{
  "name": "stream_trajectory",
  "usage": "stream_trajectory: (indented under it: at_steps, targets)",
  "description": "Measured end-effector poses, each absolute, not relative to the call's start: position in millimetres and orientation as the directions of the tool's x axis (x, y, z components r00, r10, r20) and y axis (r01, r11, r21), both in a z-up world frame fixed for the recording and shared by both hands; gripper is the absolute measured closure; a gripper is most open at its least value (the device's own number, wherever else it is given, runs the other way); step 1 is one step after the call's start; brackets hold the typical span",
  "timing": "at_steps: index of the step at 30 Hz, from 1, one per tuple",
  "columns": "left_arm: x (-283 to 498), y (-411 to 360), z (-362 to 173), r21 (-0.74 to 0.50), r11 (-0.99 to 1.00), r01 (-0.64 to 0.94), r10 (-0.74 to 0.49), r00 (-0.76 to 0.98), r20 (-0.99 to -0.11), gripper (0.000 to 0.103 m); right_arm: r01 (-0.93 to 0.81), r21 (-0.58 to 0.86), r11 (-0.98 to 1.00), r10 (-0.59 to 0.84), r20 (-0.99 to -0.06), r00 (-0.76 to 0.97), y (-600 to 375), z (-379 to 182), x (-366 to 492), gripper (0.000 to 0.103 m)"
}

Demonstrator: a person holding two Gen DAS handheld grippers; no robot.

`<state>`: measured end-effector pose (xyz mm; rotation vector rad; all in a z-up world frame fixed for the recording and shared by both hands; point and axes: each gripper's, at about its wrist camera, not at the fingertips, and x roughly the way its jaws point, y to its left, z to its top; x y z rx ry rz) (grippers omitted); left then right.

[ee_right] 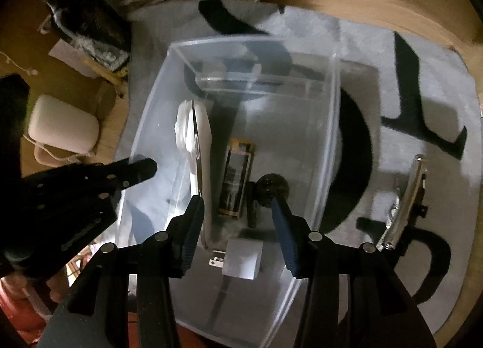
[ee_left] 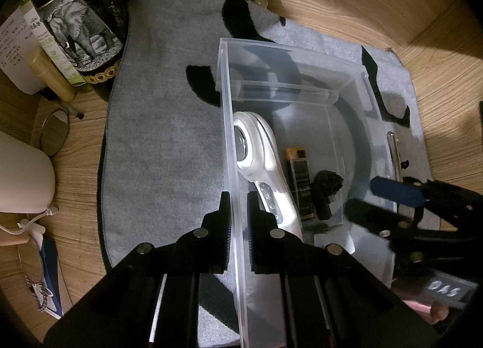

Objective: Organize rigid objects
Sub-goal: 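Carry the black part into the clear box and release it with the right tool, then grasp the silver flashlight with the right tool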

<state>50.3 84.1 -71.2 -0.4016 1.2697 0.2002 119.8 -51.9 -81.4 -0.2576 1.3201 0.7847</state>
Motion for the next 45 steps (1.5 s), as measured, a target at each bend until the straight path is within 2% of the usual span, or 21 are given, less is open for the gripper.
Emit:
stream_trajectory:
  at_steps: [10, 19, 26, 33, 38, 45]
  targets:
    - [51, 85, -72, -0.178, 0.913, -0.366, -0.071, 0.289, -0.955, 0.096, -0.555, 0.26, 0.79, 0.405, -0.901, 0.154, -96, -48, 135, 0.059]
    - [51, 85, -71, -0.177, 0.91, -0.376, -0.068, 0.287, -0.956, 0.096, -0.407, 0.218, 0.887, 0.341, -0.904, 0.259, -156, -36, 162, 0.059]
    - [53, 85, -71, -0.172, 0.908, -0.383, -0.062, 0.281, -0.958, 0.096, -0.304, 0.215, 0.928, 0.298, -0.918, 0.26, -184, -53, 184, 0.059]
    - [53, 85, -71, -0.166, 0.901, -0.4, -0.054, 0.276, -0.959, 0.096, -0.321, 0.205, 0.925, 0.279, -0.938, 0.206, -179, -84, 196, 0.06]
    - [53, 85, -71, -0.161, 0.895, -0.416, -0.047, 0.272, -0.961, 0.096, -0.346, 0.215, 0.913, 0.289, -0.941, 0.178, -172, -100, 202, 0.072]
    - [53, 84, -72, -0.153, 0.889, -0.431, -0.035, 0.27, -0.962, 0.096, -0.355, 0.187, 0.916, 0.255, -0.954, 0.158, -169, -114, 218, 0.073]
